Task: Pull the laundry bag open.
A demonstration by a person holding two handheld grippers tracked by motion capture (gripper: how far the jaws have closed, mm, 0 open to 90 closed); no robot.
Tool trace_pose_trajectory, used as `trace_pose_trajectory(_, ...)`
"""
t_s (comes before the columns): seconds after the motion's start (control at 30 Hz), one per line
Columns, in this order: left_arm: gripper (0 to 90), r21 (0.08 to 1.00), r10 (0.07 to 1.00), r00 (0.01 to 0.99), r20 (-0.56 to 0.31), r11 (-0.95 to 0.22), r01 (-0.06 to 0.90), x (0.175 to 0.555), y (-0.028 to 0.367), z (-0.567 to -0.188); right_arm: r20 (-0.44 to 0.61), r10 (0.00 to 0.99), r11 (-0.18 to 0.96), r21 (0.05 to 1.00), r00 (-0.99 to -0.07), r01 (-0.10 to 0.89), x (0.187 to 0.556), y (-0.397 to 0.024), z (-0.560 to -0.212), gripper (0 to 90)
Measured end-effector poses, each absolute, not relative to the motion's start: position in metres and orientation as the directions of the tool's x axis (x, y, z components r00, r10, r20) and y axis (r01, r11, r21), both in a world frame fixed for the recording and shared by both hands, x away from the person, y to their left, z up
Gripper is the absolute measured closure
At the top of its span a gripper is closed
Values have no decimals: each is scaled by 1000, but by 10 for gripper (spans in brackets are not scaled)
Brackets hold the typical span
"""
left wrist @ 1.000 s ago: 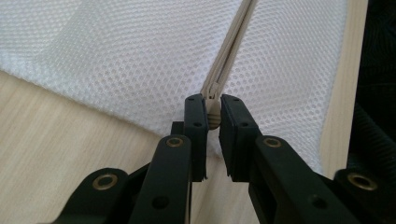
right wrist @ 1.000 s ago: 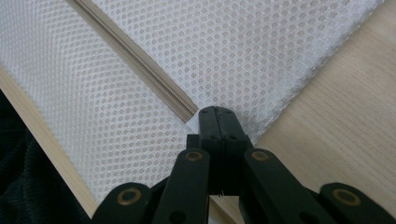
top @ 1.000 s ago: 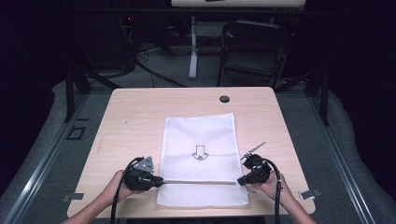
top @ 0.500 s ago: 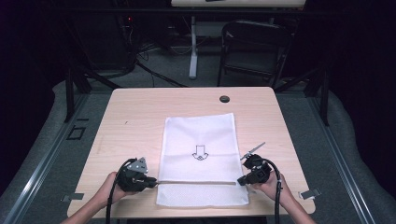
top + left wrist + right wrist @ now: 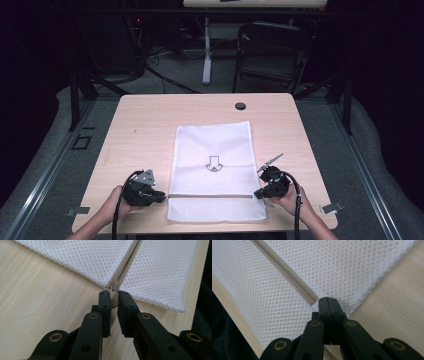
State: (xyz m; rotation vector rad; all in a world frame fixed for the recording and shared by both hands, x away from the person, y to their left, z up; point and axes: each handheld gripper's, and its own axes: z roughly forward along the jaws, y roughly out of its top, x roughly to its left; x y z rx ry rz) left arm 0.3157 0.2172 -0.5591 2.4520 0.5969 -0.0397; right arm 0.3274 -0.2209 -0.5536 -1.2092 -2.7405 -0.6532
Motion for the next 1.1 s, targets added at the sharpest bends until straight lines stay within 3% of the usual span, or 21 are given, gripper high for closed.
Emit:
trace_pose_trajectory(0.07,807,557,413,897,-160,-712,427,316,217,-558,216,677,618,354,-704,702,327,-219,-553,871)
trace_pose_trajectory(0.17,677,571,411,892,-188,-693,440,317,221,-556,229,654,632,357,-721,687,326,-217,-551,754)
trace_pose_trajectory(0.4,427,594,476,858,-195,-638,489,316,229,-545,212,635,634,406,-743,658,322,-213,-538,635)
trace_pose_trajectory(0.6,175,598,562,817,-130,-613,516,308,234,-527,135,651,647,415,-747,640,318,-216,-527,349)
trace_pose_trajectory(0.87,101,596,670,738,-82,-561,575,285,236,-509,83,706,611,432,-704,663,314,-227,-513,143)
trace_pose_trajectory(1.1,70,589,716,692,-87,-523,615,274,243,-505,69,730,579,465,-679,670,300,-241,-510,140)
